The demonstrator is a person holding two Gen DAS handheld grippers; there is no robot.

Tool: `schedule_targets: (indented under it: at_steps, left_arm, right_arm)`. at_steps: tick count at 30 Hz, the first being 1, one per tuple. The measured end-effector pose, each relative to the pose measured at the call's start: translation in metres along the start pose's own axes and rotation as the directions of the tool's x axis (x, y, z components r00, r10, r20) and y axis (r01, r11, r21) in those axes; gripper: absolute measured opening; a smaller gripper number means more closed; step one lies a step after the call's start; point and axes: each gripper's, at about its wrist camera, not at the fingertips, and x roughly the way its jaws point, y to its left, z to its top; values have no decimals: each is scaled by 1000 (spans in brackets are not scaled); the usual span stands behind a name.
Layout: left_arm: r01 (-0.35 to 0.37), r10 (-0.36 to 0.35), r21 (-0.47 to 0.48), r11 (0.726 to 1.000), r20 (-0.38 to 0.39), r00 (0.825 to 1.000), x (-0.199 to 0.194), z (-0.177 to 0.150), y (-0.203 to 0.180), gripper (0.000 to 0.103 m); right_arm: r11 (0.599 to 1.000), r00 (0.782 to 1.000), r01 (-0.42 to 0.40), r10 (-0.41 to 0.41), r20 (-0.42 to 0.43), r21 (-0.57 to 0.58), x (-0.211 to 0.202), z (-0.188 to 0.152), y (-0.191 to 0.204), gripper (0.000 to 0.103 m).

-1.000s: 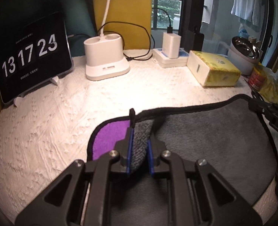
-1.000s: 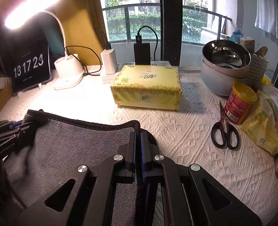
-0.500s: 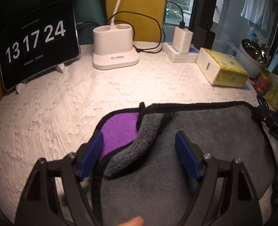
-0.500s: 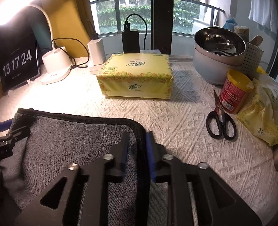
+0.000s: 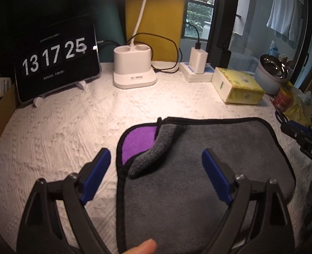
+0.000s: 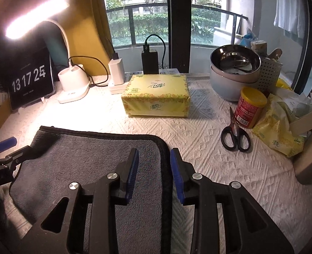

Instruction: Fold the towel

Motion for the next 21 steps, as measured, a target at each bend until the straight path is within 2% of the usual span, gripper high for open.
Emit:
schedule_targets:
  at_steps: [9,12,16,21]
  left_arm:
    - [14,-14,-4,1000,58,998,-43,-7,-1,92]
    - [5,-5,0,1000,82,997,-59,-10,-2,97]
    - [-12,11,3,1000,107,994,-78,-15,-3,98]
    - [7,-9,10,1000,130,992,-102,-23,-7,98]
  right_arm:
    - [1000,999,-5,5,37,-8,-38,-8,9,33]
    - [1000,999,-8,9,50,-10,-51,-12,12,33]
    - [1000,998,-10,11,65,-10,-66,-17,14,33]
    - [1000,996,-13,14,84,-12,-87,-25,15,33]
